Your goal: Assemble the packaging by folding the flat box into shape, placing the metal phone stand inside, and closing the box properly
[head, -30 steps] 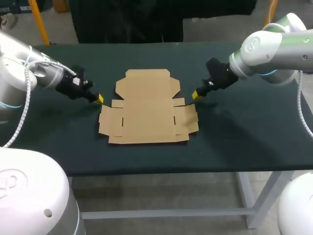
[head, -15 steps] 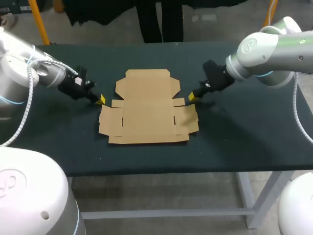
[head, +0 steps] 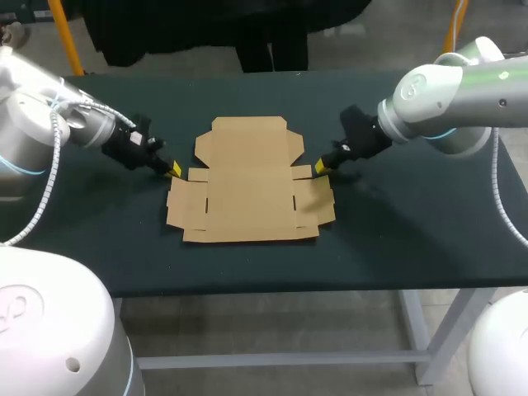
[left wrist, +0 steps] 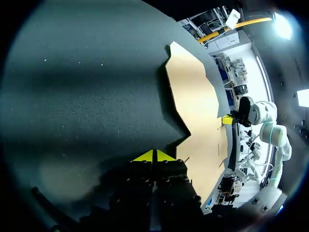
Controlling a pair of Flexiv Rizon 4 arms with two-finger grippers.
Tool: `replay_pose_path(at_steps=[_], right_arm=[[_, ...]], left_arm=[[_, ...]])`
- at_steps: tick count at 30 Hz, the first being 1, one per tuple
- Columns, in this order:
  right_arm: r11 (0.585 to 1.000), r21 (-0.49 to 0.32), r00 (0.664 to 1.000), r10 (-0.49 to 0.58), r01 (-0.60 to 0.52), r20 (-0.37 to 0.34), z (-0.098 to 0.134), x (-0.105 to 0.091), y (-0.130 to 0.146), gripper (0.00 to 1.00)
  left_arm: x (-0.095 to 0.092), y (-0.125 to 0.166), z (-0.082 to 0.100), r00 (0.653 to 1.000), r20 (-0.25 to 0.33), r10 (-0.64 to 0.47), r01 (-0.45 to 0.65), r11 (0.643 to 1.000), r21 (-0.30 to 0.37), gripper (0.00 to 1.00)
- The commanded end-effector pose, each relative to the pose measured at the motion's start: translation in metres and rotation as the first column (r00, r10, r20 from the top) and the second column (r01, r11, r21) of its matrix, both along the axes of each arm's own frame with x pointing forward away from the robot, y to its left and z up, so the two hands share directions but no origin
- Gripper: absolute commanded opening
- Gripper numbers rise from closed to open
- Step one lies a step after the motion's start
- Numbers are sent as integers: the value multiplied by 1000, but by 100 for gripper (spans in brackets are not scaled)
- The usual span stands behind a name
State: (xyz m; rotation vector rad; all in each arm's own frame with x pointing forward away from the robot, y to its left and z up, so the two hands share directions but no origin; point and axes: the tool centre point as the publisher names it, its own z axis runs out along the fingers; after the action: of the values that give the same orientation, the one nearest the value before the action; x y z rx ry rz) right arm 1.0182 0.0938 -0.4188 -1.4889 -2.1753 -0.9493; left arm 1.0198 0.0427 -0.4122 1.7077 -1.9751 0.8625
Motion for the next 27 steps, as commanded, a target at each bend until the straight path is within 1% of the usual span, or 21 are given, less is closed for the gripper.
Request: replay_pose_path(at_steps=[1,8,20,27], right_arm=[[1000,7,1000,-3,3,7,-4,-2,2,0],[1000,24,1000,-3,3,0,-9,-1,2,0],[999,34,1000,-4,4,3,-9,-2,4,0],[999,38,1000,-5,4,2,-9,-1,5,0]], left_arm=[[5,-1,-3,1000,-14,-11,11,1000,2,0],[6,-3,-6,999,-25,-22,22,1000,5,0],[7,-5,-13,999,-34,-36,36,999,7,0],[0,-8,-11,997,-26,-68,68,998,-13,0]])
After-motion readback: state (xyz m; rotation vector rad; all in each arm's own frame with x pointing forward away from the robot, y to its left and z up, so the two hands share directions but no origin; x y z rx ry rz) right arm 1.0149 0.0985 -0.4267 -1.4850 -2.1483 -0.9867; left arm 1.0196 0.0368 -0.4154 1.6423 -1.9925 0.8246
